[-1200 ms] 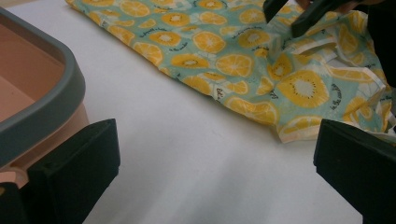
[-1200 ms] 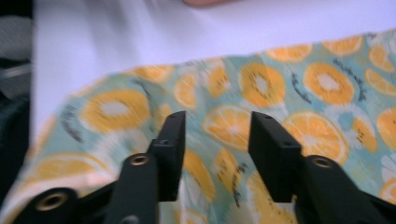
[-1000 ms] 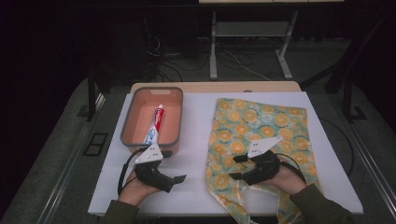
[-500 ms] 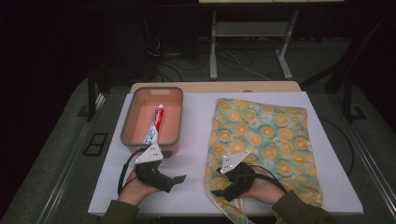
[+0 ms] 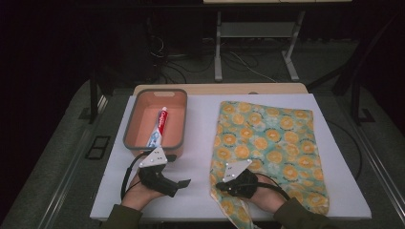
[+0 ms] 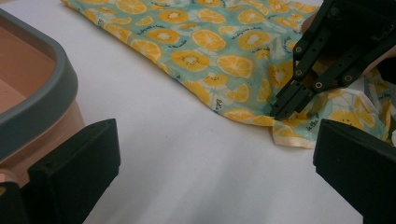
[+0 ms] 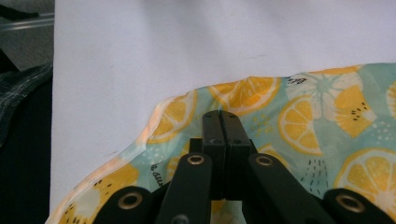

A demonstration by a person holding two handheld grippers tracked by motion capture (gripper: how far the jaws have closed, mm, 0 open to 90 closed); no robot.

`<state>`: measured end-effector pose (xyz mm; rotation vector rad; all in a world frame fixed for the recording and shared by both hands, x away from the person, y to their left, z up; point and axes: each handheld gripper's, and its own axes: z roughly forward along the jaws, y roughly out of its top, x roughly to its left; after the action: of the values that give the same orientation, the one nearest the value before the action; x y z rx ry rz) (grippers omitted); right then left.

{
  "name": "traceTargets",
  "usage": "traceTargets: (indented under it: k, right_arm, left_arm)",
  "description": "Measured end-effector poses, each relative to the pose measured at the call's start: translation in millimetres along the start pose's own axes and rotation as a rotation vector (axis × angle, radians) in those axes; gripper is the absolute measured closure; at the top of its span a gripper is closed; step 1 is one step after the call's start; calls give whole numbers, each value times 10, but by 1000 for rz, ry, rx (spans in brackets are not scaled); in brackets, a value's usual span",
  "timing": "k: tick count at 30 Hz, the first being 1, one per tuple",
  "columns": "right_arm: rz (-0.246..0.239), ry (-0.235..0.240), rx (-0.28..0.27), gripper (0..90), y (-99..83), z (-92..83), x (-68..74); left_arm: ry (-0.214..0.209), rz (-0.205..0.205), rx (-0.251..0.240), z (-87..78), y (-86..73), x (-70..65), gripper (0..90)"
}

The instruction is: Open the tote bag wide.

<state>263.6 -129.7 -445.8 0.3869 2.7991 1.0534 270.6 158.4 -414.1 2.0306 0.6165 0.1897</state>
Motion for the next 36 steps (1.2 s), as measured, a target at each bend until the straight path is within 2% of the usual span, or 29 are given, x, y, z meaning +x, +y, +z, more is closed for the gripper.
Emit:
traceTargets:
  k: [3,6,11,19,21,25,30,31,34,36]
  right_arm:
    - [3,-25,0,900,27,2,-5]
    - [47,-41,-30,900,99,10,-69]
    - [98,-73,-65,900,261,43,-250]
    - [204,-132,-96,900,505,164,-672]
    - [228,-132,-99,900,563,206,-759]
    - [249,-154,-108,900,693,287,-890]
    - [283,-147,-107,895,763,351,-980]
    - [286,-138,-105,855,754,341,-980]
    - [298,-102,-126,641,706,256,-971]
    - [292,-101,-133,564,659,165,-950]
  left_arm:
    - [1,-3,-1,-1,-2,3,0]
    - [1,-5,-5,-5,2,0,0]
    - [1,-8,-9,-12,-1,3,0]
    - [-1,-7,-12,-20,1,8,0]
    - [-1,-7,-13,-22,1,8,0]
    - [-2,-8,-17,-26,1,9,0]
    - [-4,-9,-23,-37,0,11,0]
    - [-4,-9,-23,-38,-1,13,0]
    - [-4,-10,-23,-39,-1,13,0]
    - [-2,-7,-22,-41,3,4,0]
